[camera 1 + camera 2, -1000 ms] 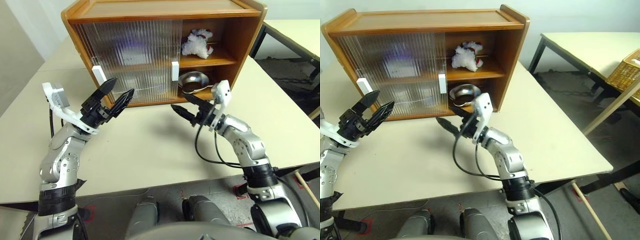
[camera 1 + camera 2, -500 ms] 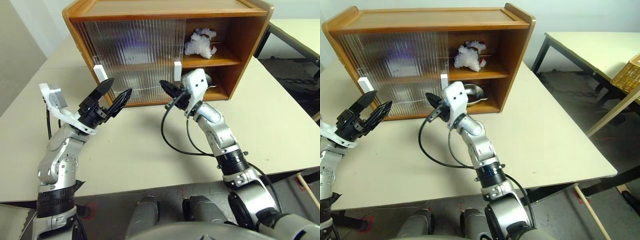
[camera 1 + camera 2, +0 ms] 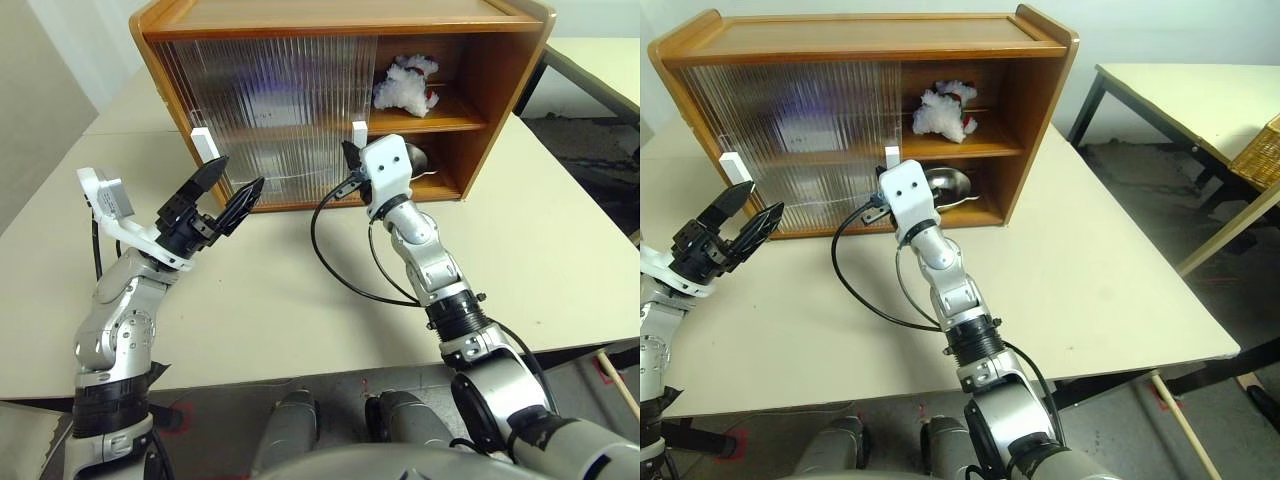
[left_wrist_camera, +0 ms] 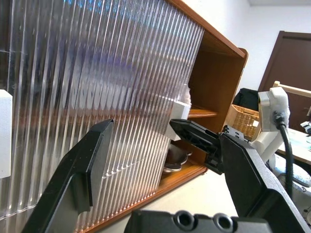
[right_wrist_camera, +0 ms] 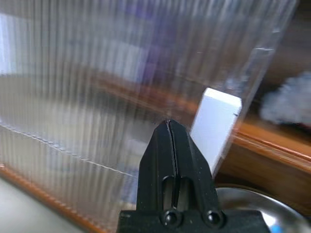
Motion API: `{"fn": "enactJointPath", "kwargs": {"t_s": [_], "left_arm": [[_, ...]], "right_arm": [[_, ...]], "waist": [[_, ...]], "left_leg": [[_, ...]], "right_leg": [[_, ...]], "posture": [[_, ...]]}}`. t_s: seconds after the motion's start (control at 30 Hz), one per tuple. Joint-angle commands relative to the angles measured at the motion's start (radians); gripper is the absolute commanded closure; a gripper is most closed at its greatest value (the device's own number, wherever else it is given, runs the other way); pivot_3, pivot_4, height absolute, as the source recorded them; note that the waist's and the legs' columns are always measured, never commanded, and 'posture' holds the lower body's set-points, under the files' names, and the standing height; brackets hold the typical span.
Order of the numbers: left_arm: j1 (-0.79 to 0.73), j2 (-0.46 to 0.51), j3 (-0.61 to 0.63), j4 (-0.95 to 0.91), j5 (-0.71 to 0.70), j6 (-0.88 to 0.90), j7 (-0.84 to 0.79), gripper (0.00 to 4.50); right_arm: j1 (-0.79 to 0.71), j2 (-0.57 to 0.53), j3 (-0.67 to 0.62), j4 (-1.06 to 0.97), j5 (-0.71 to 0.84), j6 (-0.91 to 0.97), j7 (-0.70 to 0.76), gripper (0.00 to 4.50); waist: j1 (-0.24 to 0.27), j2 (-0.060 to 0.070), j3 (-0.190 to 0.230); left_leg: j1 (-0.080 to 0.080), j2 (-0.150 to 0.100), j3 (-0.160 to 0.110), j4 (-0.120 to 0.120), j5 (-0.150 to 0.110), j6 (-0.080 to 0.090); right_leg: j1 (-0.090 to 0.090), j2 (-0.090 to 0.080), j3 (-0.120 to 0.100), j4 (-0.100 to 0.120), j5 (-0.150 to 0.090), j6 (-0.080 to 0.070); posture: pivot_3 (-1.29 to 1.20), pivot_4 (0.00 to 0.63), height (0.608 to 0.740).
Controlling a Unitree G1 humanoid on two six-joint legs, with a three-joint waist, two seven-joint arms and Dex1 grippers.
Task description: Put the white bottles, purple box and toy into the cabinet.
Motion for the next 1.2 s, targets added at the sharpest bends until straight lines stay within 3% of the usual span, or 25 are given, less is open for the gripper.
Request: {"fn": "enactJointPath", "kwargs": {"t_s": [0.03,0.5,1.2], "left_arm": [[0.005,-0.006,-0.002,0.000,0.006,-0.008,-0.004,0.00],[-0.015,-0.010,-0.013,0.034,0.009,-0.013,-0.026,0.00],[-0.033,-0.015,-0.019,0.051,0.016,-0.013,-0.046,0.00]], "right_arm": [[0.007,-0.013,-0.023,-0.021,-0.038,0.010,-0.062,4.47],[0.051,-0.036,-0.120,-0.102,-0.147,0.110,-0.354,4.47],[0.075,-0.085,-0.234,-0.115,-0.186,0.235,-0.572,4.47]], "waist": [[0.001,0.000,0.000],[0.000,0.000,0.000],[-0.006,0.000,0.000]], "left_leg": [[0.000,0.000,0.000,0.000,0.000,0.000],[0.000,0.000,0.000,0.000,0.000,0.000],[0.000,0.000,0.000,-0.004,0.000,0.000]], "right_leg": [[0.000,0.000,0.000,0.000,0.000,0.000],[0.000,-0.001,0.000,0.000,0.001,0.002],[-0.001,-0.001,0.000,0.000,0.003,0.008]], "posture": [[0.03,0.055,0.740],[0.01,0.058,0.740],[-0.02,0.049,0.740]]}}
